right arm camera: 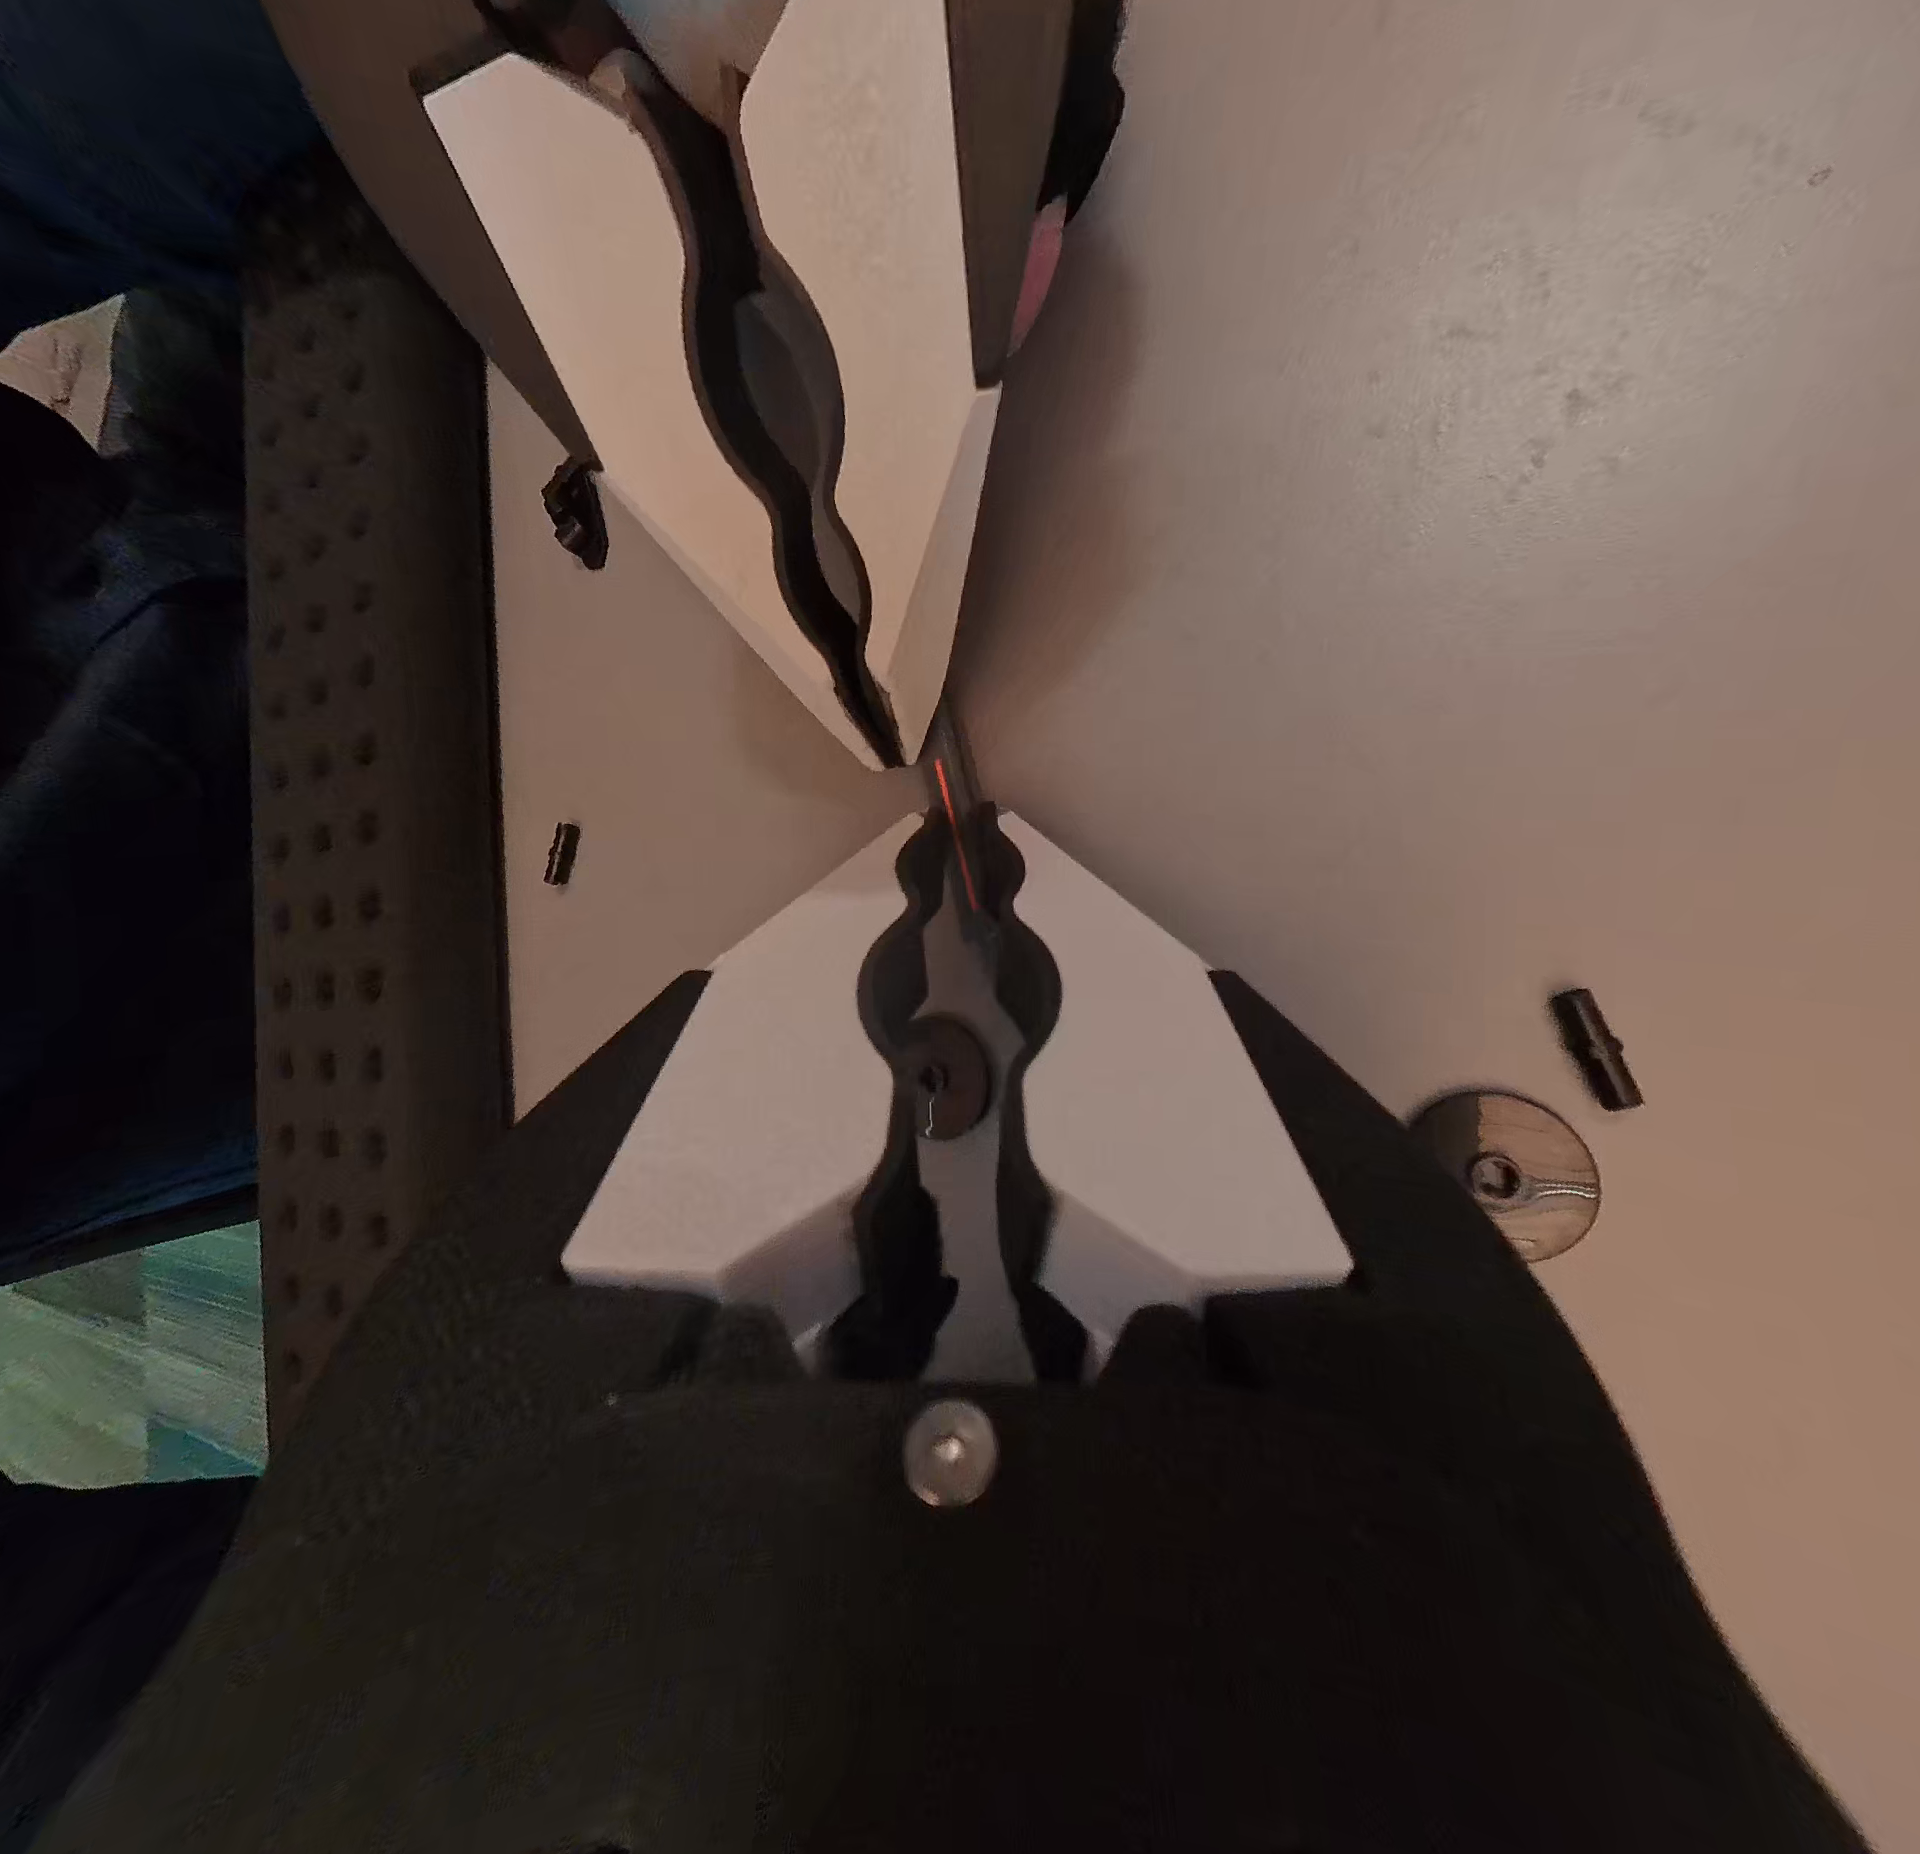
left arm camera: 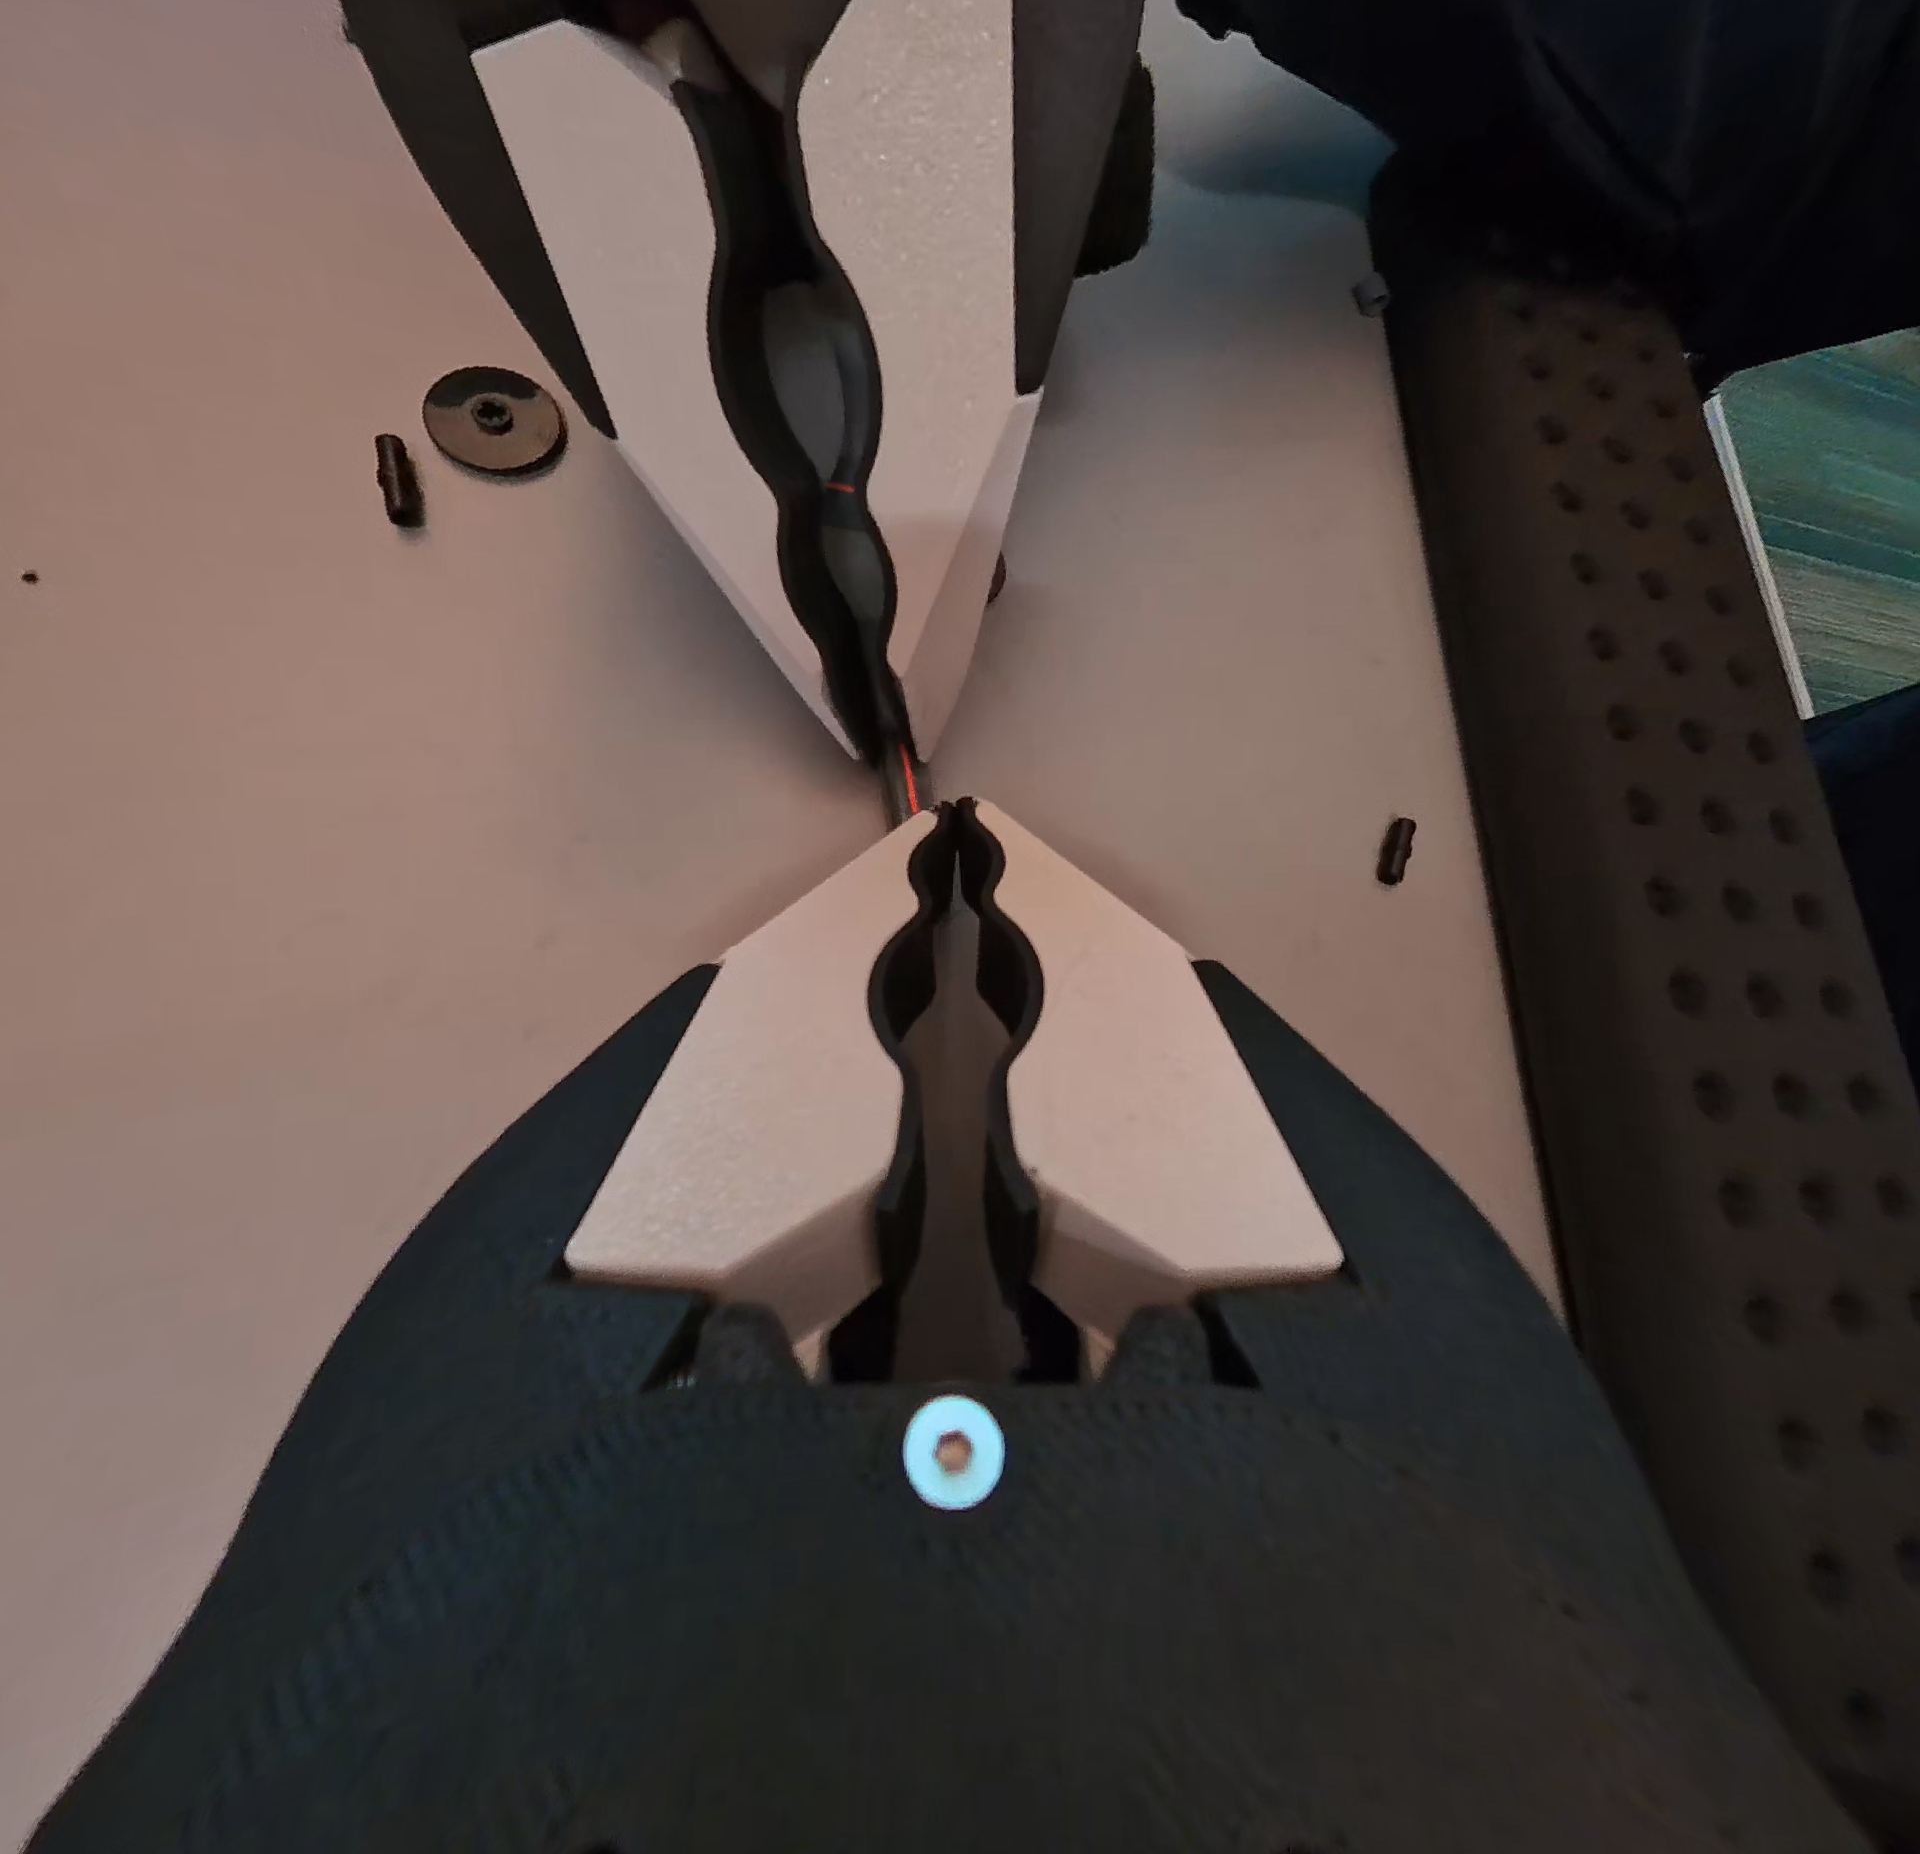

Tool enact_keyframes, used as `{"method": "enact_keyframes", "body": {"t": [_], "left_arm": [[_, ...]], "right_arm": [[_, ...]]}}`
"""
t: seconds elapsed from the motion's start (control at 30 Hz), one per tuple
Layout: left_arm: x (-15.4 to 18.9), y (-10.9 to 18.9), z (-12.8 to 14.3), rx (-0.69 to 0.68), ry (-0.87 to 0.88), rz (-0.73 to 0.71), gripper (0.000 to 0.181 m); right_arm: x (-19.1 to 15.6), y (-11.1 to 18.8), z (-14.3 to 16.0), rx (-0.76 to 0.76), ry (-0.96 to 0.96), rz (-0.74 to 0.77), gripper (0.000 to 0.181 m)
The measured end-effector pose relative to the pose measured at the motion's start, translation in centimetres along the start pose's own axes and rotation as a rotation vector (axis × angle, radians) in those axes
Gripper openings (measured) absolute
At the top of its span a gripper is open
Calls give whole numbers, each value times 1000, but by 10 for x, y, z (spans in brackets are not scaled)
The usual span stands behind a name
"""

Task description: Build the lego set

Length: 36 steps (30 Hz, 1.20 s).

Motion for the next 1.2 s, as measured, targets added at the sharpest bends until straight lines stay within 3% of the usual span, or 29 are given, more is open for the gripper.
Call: {"method": "enact_keyframes", "body": {"t": [1.2], "left_arm": [[-13, -1, -1, 3, 196, 29, 0]], "right_arm": [[6, 2, 0, 38, -37, -49, 4]]}}
Point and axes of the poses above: each gripper's, where its closed fingertips meet, y back along the fingers, z out of its underside, x = y × z across the jaws, the point moved 6 cm from there along y, back along the fingers, and after that the axes turned 15 degrees about -z, right-handed, at the moved point
